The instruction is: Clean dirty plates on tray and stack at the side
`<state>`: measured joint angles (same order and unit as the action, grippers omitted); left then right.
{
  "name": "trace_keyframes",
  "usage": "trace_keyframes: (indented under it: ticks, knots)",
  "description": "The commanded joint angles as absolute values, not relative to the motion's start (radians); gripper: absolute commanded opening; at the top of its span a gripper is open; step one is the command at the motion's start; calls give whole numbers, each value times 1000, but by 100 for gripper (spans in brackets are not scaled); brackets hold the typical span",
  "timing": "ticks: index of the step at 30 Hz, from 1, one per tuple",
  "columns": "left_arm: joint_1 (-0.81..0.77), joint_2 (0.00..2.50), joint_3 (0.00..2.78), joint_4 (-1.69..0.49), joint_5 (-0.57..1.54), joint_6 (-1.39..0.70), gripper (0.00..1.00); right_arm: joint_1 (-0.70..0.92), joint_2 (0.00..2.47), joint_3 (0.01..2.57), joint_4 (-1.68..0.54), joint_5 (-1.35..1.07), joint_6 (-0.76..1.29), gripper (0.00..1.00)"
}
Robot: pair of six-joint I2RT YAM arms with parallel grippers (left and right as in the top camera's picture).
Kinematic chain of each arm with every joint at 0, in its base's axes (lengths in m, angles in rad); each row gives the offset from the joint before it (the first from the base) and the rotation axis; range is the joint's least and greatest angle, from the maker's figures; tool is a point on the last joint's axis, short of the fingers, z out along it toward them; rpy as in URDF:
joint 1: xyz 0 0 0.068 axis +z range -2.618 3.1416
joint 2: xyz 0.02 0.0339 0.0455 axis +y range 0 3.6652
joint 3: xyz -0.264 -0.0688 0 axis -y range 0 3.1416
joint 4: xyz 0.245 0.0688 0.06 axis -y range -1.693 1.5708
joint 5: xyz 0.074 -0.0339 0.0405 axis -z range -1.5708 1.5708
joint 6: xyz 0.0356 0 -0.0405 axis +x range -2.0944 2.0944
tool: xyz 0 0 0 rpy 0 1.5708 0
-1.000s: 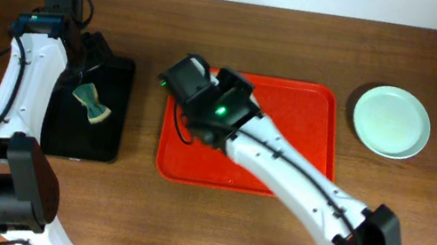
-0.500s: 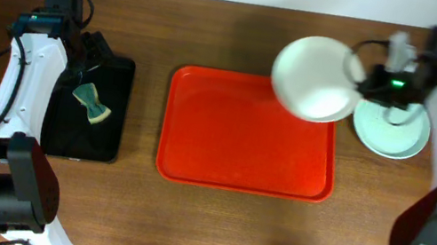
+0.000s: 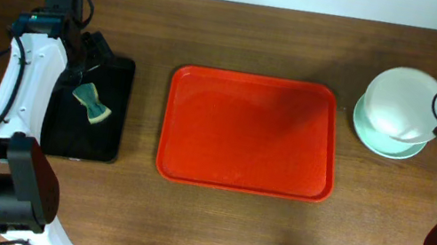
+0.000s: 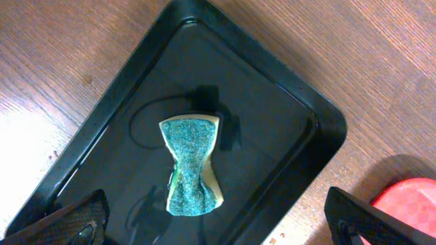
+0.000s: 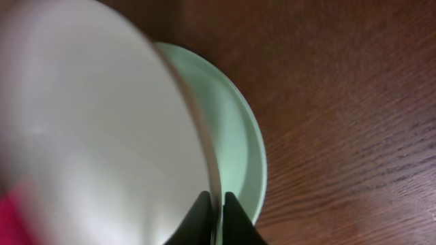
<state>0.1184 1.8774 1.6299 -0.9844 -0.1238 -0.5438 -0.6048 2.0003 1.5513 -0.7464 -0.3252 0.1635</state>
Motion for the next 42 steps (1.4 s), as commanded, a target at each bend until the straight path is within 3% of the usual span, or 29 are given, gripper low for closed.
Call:
trace_keyframes:
  ticks: [1,3,5,6,7,9,10,18,24,32,42]
  knots:
    - [119,1868,1640,-986,-135,-545,99,-600,2008,1512,-726,-278,177,14]
    - [119,1868,1640,-986,-135,-546,99,-601,2008,1508,-725,-280,177,15]
    - [119,1868,1640,-986,-135,-546,99,-598,2008,1508,-725,-280,177,25]
    - [119,1868,1640,-986,-135,-545,99,-596,2008,1508,-727,-280,177,50]
    - [119,1868,1640,-986,-135,-546,99,-593,2008,1508,-729,-284,175,66]
    - [119,1868,1640,-986,-135,-546,99,-590,2000,1516,-754,-287,169,84]
    - [119,1868,1640,-986,-135,-546,99,-590,1991,1523,-771,-287,169,87]
    - [119,1868,1640,-986,-135,-545,99,-575,1753,1530,-937,-287,171,91]
    - [119,1868,1640,-986,-135,-546,99,-448,1505,1520,-1134,-275,173,91]
    - [119,1868,1640,-986,-135,-546,99,-200,1066,1295,-1150,-256,170,99]
    - [119,1868,1640,-986,-135,-545,99,-170,862,1230,-1224,-257,170,99]
